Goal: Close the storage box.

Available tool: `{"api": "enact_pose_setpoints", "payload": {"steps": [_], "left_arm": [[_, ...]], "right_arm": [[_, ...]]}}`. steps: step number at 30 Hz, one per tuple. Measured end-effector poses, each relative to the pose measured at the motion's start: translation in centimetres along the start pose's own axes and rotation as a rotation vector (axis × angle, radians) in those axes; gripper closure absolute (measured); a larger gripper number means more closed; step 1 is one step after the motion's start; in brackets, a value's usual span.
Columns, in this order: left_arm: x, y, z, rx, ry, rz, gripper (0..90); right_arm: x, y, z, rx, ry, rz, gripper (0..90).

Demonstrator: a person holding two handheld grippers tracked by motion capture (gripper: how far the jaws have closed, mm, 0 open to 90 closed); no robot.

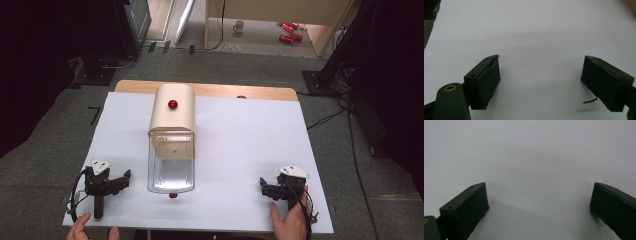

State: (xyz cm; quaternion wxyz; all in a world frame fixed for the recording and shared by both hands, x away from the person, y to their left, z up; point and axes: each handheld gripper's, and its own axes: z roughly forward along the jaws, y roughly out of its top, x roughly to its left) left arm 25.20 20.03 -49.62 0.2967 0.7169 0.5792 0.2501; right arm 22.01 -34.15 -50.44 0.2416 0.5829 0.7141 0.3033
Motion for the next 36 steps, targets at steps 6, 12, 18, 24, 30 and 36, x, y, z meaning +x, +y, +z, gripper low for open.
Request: {"api": "enact_pose_setpoints", "payload": {"steps": [6,12,18,24,30,36], "left_arm": [[0.0,0.0,0.0,-0.001,0.0,-0.001,15.6],[0.0,0.0,0.0,0.0,0.0,0.001,15.6],[0.0,0.0,0.0,-0.001,0.001,0.001,15.4],[-0.1,0.0,0.0,0.003,-0.002,0.01,13.7],[-0.7,-0.3,-0.8,-0.008,0.007,0.004,14.9],[-2.4,-0.3,-2.9,-0.062,-0.009,-0.024,21.5]], "right_arm": [[0.0,0.0,0.0,-0.001,0.0,-0.001,1.5],[0.0,0.0,0.0,0.0,0.0,0.0,1.5],[0.0,0.0,0.0,0.0,0.0,0.0,1.5],[0.0,0.0,0.0,0.0,0.0,-0.001,1.5],[0.0,0.0,0.0,0.0,0.0,0.0,1.5],[0.0,0.0,0.0,-0.001,0.0,-0.001,1.5]]}}
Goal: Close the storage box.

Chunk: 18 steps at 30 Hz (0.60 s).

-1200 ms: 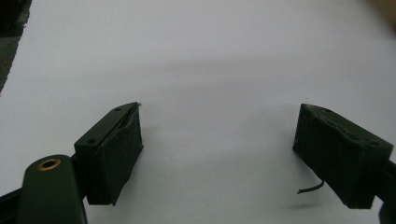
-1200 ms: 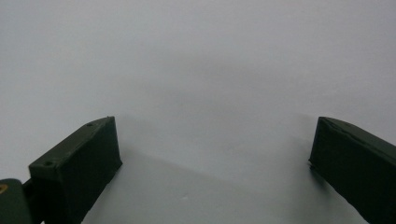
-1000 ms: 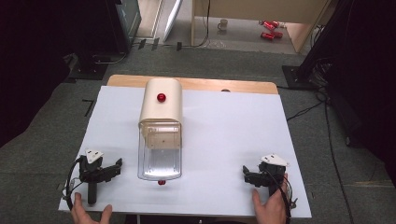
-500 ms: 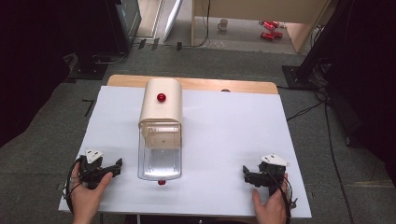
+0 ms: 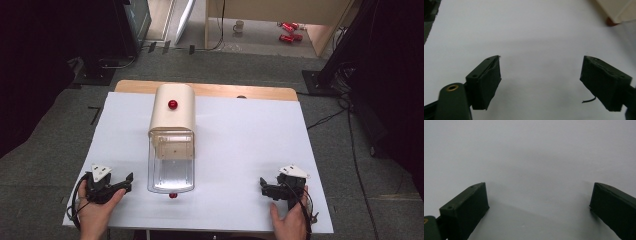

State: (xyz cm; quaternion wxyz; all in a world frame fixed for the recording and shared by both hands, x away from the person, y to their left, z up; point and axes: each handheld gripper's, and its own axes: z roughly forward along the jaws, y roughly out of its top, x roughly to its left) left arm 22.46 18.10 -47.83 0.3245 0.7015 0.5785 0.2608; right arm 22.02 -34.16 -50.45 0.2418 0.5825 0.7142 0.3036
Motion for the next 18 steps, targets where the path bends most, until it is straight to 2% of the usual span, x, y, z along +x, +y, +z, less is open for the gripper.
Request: {"api": "enact_pose_setpoints", "payload": {"steps": [2,4,6,7,8,14,18], "left_arm": [[-1.0,-0.1,-0.8,-0.021,-0.003,0.016,24.3],[-2.2,-0.1,-1.5,-0.029,-0.029,0.036,25.0],[-3.0,-0.2,-2.0,-0.027,-0.043,0.041,26.9],[-3.3,-0.3,-2.2,-0.025,-0.042,0.03,29.3],[-3.6,-0.3,-2.5,-0.022,-0.044,0.024,31.7],[-5.1,-1.3,-4.1,-0.026,-0.062,0.043,39.7],[-6.3,-2.2,-4.8,-0.024,-0.084,0.072,44.0]], "right_arm": [[0.0,0.0,0.0,0.0,0.0,0.0,1.5],[0.0,0.0,0.0,0.0,0.0,0.0,1.5],[0.0,0.0,0.0,0.0,0.0,0.0,1.5],[0.0,0.0,0.0,0.0,0.0,0.0,1.5],[0.0,0.0,0.0,0.0,0.0,0.0,1.5],[0.0,0.0,0.0,0.0,0.0,0.0,1.5],[0.0,0.0,0.0,0.0,0.0,0.0,1.5]]}}
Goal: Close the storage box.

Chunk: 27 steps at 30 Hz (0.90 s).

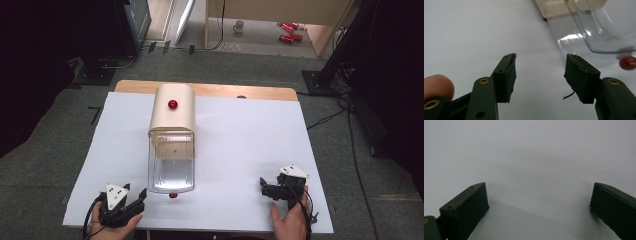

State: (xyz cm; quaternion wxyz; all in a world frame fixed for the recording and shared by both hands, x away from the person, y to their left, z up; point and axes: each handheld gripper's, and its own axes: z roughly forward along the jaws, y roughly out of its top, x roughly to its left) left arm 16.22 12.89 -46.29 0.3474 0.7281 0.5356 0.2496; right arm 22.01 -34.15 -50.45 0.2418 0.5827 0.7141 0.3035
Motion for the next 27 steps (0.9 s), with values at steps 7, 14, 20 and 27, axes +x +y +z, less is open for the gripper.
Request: {"api": "enact_pose_setpoints", "payload": {"steps": [7,14,20,27], "left_arm": [[-2.2,-0.7,-0.4,0.01,-0.053,0.038,47.0],[-4.2,-0.6,-0.6,0.012,-0.116,0.044,46.8],[-6.1,-0.6,-0.8,-0.005,-0.155,0.07,50.9],[-7.6,0.1,-0.9,-0.015,-0.189,0.085,56.3]], "right_arm": [[0.0,0.0,0.0,0.0,0.0,0.0,1.5],[0.0,0.0,0.0,0.0,0.0,0.0,1.5],[0.0,0.0,0.0,-0.001,0.0,-0.001,1.5],[0.0,0.0,0.0,0.0,0.0,-0.001,1.5]]}}
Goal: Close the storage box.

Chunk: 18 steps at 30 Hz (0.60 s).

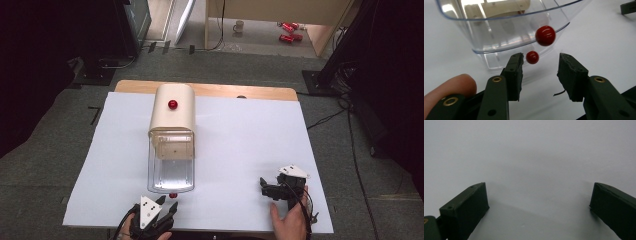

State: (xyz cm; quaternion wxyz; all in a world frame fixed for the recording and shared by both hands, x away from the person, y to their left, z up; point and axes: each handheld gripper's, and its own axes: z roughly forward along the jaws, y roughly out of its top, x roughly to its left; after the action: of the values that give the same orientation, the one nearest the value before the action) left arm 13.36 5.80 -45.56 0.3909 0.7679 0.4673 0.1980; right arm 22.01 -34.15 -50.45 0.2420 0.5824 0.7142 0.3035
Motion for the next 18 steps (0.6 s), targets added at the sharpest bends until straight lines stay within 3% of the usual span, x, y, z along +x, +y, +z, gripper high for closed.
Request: {"api": "enact_pose_setpoints", "payload": {"steps": [7,18], "left_arm": [[-0.6,0.7,0.1,-0.015,-0.009,0.013,62.3],[-0.4,1.1,0.4,-0.011,-0.002,-0.005,66.6]], "right_arm": [[0.0,0.0,0.0,0.0,0.0,0.001,1.5],[0.0,0.0,0.0,0.001,0.0,0.001,1.5]]}}
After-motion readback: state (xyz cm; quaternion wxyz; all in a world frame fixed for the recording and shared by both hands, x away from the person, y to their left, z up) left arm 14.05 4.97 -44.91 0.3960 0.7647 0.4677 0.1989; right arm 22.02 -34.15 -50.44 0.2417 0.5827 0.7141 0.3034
